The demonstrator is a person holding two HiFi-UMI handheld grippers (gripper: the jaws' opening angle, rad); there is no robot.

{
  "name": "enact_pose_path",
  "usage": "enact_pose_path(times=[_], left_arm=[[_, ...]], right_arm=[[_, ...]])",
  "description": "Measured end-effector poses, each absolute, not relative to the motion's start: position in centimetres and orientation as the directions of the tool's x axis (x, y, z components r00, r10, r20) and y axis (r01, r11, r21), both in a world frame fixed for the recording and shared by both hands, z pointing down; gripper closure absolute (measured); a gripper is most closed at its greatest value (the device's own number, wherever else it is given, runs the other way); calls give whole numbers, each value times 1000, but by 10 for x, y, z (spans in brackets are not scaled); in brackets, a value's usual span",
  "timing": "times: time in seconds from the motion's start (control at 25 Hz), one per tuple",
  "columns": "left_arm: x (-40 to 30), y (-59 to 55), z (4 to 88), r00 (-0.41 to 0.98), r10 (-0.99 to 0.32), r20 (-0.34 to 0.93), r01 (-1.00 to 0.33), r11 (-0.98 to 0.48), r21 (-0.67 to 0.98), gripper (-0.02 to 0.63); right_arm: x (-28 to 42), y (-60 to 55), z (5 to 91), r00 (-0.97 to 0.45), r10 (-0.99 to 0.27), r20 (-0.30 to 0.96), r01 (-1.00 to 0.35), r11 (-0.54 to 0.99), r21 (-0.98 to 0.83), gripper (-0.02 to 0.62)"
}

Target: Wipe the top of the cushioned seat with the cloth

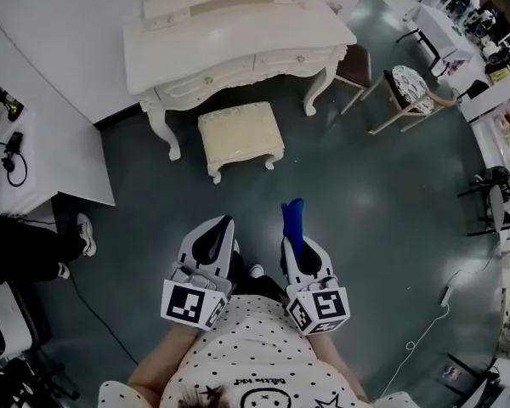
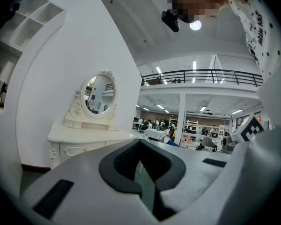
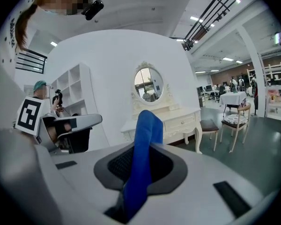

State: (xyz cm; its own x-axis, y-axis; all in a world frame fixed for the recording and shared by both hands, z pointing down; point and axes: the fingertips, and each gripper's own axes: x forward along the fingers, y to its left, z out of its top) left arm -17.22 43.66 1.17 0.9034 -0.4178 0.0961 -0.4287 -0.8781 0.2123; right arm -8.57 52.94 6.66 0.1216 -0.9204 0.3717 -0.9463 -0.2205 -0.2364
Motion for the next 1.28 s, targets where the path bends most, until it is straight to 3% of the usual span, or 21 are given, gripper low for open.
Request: enact_pose_path(times=[0.72, 1.28], left_arm=[[-148, 370, 29, 884, -446, 143, -468, -853, 231, 607], [-55, 305, 25, 798, -590, 127, -602, -769, 214, 607]], right_arm=[[-62, 461, 81, 84, -904, 419, -945, -205, -253, 534], [57, 380, 80, -33, -921, 389, -962, -77, -264, 534]])
